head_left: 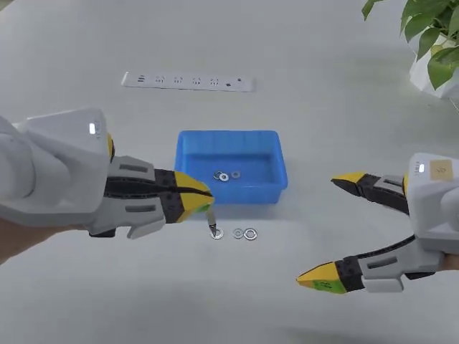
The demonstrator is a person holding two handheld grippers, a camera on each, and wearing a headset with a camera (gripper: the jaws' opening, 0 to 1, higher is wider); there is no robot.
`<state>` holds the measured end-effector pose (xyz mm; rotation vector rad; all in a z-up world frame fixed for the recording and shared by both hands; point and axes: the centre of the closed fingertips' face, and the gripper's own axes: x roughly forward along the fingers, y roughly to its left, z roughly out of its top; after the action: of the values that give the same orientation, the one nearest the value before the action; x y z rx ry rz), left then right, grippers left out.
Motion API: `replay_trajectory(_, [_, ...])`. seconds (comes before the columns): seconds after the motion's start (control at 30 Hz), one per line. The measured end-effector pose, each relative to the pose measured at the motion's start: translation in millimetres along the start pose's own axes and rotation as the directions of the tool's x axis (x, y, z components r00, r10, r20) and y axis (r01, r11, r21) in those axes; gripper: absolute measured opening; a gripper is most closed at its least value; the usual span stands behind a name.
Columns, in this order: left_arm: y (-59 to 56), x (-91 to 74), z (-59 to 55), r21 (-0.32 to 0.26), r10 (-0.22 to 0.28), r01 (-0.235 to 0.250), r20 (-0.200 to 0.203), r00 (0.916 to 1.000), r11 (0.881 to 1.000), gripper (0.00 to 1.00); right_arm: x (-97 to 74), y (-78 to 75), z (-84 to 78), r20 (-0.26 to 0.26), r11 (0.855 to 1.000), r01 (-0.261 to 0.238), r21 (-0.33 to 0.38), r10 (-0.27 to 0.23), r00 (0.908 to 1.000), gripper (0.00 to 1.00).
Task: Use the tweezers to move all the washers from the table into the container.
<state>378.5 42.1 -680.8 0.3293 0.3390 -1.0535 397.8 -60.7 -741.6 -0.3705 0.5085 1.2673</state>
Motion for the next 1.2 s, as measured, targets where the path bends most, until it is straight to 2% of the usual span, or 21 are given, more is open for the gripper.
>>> replay_trajectory(0.2, [0.1, 3.5, -0.8, -0.001, -0.008, 0.008, -0.002, 1.0, 1.0, 0.05, 4.2, 9.9, -0.5, 0.002, 0.999, -0.045, -0.006, 0.046, 0.999, 1.0])
replay_trajectory(0.3, [1.8, 6.9, -5.2, -0.007, -0.01, 0.01, -0.013, 0.9999, 1.0, 0.05, 7.1, 12.5, -10.1, -0.032, 0.998, -0.056, -0.018, 0.056, 0.9979, 1.0])
replay_trajectory(0.37, [2.6, 8.9, -6.9, -0.013, -0.011, 0.01, -0.016, 0.9998, 1.0, 0.05, 7.8, 15.5, -13.8, -0.03, 0.998, -0.069, 0.003, 0.07, 0.9971, 1.0])
replay_trajectory(0.77, [1.1, 16.7, -8.5, -0.017, -0.033, 0.033, -0.01, 0.9994, 0.999, 0.05, 8.2, 14.7, -19.8, -0.024, 0.997, -0.065, 0.037, 0.066, 0.9976, 1.0])
replay_trajectory(0.87, [-1.2, 15.9, -9.0, -0.025, -0.055, 0.055, -0.012, 0.9984, 0.998, 0.05, 9.9, 16.9, -20.2, -0.024, 0.996, -0.073, 0.044, 0.074, 0.997, 1.0])
replay_trajectory(1.07, [0.0, 12.2, -12.1, -0.044, -0.074, 0.072, -0.046, 0.9962, 0.996, 0.05, 16.9, 21.3, -9.3, -0.003, 0.995, -0.095, 0.037, 0.095, 0.9954, 0.98])
replay_trajectory(1.2, [-0.8, 12.3, -13.2, -0.036, -0.09, 0.087, -0.071, 0.9935, 0.996, 0.05, 24.6, 25.4, 7.6, 0.033, 0.992, -0.123, 0.033, 0.122, 0.992, 0.93])
